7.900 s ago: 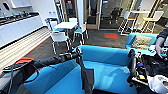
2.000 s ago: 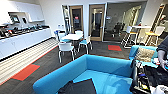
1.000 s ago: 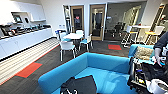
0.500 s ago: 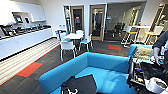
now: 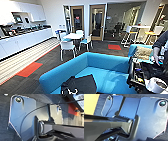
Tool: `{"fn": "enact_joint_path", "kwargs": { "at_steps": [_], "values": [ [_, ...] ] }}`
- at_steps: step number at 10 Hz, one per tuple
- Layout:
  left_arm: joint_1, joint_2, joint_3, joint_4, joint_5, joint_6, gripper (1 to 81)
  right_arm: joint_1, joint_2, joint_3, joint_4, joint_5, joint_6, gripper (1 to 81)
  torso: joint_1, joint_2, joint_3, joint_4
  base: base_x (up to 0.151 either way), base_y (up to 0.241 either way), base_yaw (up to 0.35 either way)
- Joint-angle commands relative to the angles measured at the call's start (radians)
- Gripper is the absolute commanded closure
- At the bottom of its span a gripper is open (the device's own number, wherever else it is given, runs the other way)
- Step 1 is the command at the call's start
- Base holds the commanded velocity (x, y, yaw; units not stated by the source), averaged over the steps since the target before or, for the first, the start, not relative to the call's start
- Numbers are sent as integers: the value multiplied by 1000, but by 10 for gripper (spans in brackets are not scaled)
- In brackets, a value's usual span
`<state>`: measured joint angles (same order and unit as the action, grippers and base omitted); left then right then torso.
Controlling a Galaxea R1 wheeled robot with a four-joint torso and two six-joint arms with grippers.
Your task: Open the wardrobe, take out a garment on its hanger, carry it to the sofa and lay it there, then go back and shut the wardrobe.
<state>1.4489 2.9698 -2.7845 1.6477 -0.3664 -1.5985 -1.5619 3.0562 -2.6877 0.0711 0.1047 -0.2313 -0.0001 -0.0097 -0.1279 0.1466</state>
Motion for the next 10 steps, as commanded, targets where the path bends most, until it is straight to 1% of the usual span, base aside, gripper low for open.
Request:
{"fn": "enact_joint_path", "kwargs": {
  "at_steps": [1,2,3,4,5,6,7,8,9,10],
  "values": [
    [15,-4,-10,-48,64,-3,10,41,19,6,-2,-62,0,10,0,0,0,0,0,0,0],
    [28,11,-10,-109,142,86,10,44,20,8,-2,-62,-2,10,0,0,0,0,0,0,0],
    [34,46,-10,-277,249,307,10,45,20,8,-2,-62,-2,10,0,0,0,0,0,0,0],
    [32,90,-10,-595,385,647,10,45,20,8,-2,-62,-2,10,0,0,0,0,0,0,0],
    [36,64,-8,-539,294,576,10,45,20,11,-2,-62,-3,10,0,0,0,0,0,0,0],
    [-1,92,-3,-1183,430,1275,10,45,22,11,-2,-62,-3,10,0,0,0,0,0,0,0],
    [-6,85,15,-1423,425,1537,10,45,25,7,-2,-62,-3,10,0,0,0,0,0,0,0],
    [12,76,5,-1104,380,1241,10,45,23,6,-2,-62,-2,10,0,0,0,0,0,0,0],
    [-28,89,11,-1589,423,1716,10,45,23,2,-2,-63,-2,10,0,0,0,0,0,0,0],
    [-43,85,9,-1589,423,1721,10,47,23,-9,-2,-80,-2,10,0,0,0,0,0,0,0]
  ]
}}
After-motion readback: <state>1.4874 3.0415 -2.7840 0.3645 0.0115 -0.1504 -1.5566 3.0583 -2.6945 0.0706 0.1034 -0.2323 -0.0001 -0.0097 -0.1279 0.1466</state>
